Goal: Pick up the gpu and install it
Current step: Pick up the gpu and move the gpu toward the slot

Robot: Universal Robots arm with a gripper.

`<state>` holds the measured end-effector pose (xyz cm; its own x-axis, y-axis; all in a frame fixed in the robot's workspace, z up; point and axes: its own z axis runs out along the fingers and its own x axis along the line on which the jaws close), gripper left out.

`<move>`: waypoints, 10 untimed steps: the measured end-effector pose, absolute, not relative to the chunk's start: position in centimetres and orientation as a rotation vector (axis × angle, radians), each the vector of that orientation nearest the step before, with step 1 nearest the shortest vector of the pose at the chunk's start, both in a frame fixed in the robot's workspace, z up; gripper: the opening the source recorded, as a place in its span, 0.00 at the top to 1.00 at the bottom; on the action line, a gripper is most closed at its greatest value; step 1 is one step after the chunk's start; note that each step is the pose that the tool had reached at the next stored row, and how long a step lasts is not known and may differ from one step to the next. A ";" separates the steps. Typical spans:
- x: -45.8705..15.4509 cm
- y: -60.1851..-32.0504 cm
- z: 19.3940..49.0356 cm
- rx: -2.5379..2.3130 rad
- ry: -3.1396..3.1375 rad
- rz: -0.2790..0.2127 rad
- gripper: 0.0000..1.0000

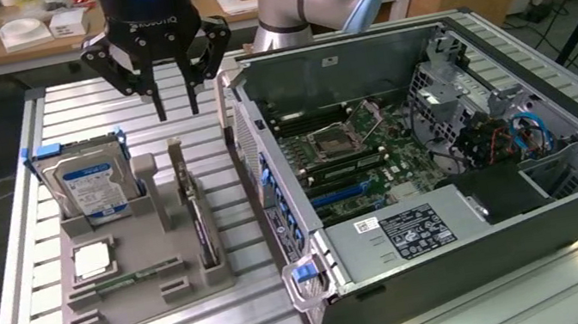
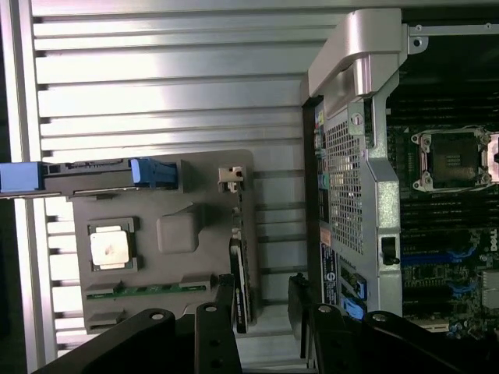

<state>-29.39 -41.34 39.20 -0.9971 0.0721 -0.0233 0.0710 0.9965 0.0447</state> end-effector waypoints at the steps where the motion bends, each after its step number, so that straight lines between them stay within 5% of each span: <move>1: -29.4 -41.3 39.2 0.112 3.114 0.068 0.59; 10: -29.6 -41.7 37.7 0.112 3.114 0.068 0.59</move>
